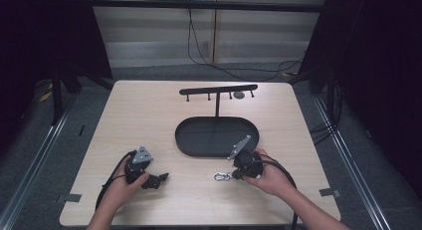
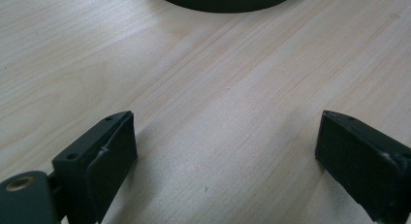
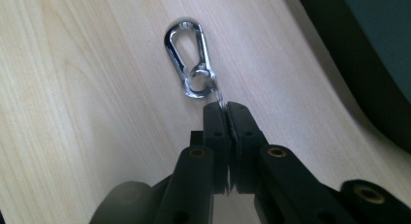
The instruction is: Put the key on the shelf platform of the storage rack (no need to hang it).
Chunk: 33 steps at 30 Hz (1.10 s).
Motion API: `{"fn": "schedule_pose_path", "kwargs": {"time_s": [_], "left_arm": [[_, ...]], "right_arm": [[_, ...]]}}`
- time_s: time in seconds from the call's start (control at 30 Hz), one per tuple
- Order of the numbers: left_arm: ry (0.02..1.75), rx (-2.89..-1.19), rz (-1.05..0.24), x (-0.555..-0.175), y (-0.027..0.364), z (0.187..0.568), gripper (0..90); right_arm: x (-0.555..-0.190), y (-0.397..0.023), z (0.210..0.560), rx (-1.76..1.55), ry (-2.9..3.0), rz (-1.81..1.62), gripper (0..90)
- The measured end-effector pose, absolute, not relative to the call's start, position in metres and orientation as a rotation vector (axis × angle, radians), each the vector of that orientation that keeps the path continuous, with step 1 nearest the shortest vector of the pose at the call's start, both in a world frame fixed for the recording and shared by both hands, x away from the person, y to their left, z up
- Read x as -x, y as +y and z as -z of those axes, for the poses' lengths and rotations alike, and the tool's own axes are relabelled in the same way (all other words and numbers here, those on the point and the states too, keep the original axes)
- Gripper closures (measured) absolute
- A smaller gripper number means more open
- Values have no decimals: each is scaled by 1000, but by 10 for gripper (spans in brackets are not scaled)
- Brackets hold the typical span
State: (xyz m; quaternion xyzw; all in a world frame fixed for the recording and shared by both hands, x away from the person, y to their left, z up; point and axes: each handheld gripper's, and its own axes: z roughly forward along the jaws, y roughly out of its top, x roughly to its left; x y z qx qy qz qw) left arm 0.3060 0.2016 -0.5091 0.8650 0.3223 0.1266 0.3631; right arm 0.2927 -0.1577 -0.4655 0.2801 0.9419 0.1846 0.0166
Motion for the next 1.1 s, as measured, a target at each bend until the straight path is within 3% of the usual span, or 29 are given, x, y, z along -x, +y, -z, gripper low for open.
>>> {"fn": "schedule_pose_path", "kwargs": {"time_s": [1.1], "left_arm": [[828,-2227,-326,-306,201,509,67]], "right_arm": [[-313,-161,403,-908,2942,-534,897]]}}
